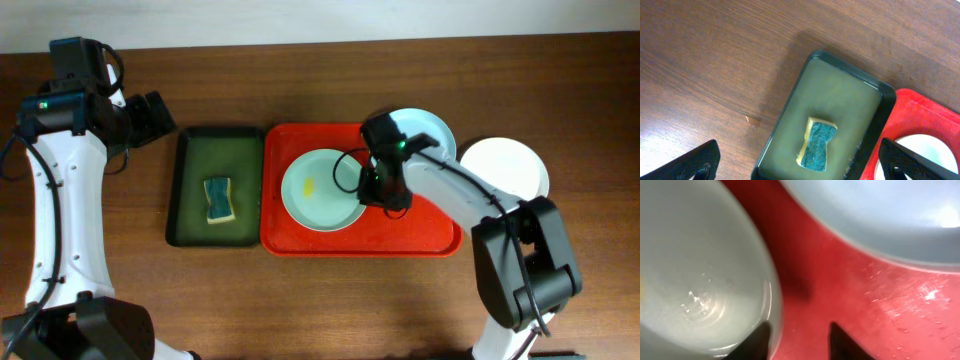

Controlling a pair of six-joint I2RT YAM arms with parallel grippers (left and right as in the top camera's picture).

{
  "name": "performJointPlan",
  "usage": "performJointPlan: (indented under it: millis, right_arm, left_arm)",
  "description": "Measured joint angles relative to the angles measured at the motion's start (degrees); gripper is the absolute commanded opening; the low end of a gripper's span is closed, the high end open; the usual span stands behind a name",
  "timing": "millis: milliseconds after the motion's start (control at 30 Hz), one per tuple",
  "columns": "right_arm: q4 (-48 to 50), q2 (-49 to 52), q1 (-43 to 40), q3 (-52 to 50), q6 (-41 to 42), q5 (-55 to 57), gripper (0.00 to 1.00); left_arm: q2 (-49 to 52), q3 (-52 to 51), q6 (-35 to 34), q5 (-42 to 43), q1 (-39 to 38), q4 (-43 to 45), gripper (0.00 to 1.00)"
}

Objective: Clean dirty plates on tray and stack at the side

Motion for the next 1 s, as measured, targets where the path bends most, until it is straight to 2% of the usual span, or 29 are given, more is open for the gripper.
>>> performJointPlan:
  millis: [33,100,233,367,433,467,500,533,567,667,867,1000]
  right_arm:
    - [-4.79,-0.04,-1.73,3.5,-1.36,0.0,0.89]
    - [-11.89,-0.52,-4.02,9.73,-3.45,0.07,1.0]
    - [-16.79,-2.73,-4.87,12.24,-11.58,0.04,0.99]
    - [-11.52,-2.71,-4.46,5.81,-14.14,0.07,1.0]
    - [-6.99,-2.64,-4.35,4.85,-14.49,0.09,0.93]
    - [-4.13,-2.64,-4.35,4.87,-14.62,0.04,0.81]
    - [-2.16,-2.64,-4.35,4.87,-14.67,0.02,0.51]
    - [-1.2,-2.64,-4.35,4.87,-14.45,0.09,0.13]
    - [1.36,-2.64,-4.35,4.81,-15.04,0.11,0.04]
    - [5.46,-2.64,-4.35,4.83,-16.98,0.24,0.04]
    - [2.67,-2.64,-4.35,4.83,-19.63,0.24,0.05]
    - [0.55,-2.64,-4.35,4.83,-20.35,0.22,0.32]
  left_arm:
    - [0.0,0.0,0.0,0.02,0.0,-0.02,1.0]
    - [0.0,0.0,0.0,0.0,0.0,0.13,1.0]
    - [0.0,0.0,0.0,0.0,0.0,0.09,1.0]
    - [0.0,0.0,0.0,0.0,0.0,0.07,0.99]
    - [0.0,0.0,0.0,0.0,0.0,0.09,0.99]
    - [0.0,0.0,0.0,0.0,0.0,0.07,0.99]
    - [0.0,0.0,0.0,0.0,0.0,0.07,0.99]
    - [0.0,0.0,0.0,0.0,0.0,0.09,0.99]
    - [0.0,0.0,0.0,0.0,0.0,0.09,0.99]
    - [0.0,0.0,0.0,0.0,0.0,0.09,0.99]
    - [0.0,0.0,0.0,0.0,0.0,0.07,0.99]
    - [0.0,0.0,0.0,0.0,0.0,0.07,0.99]
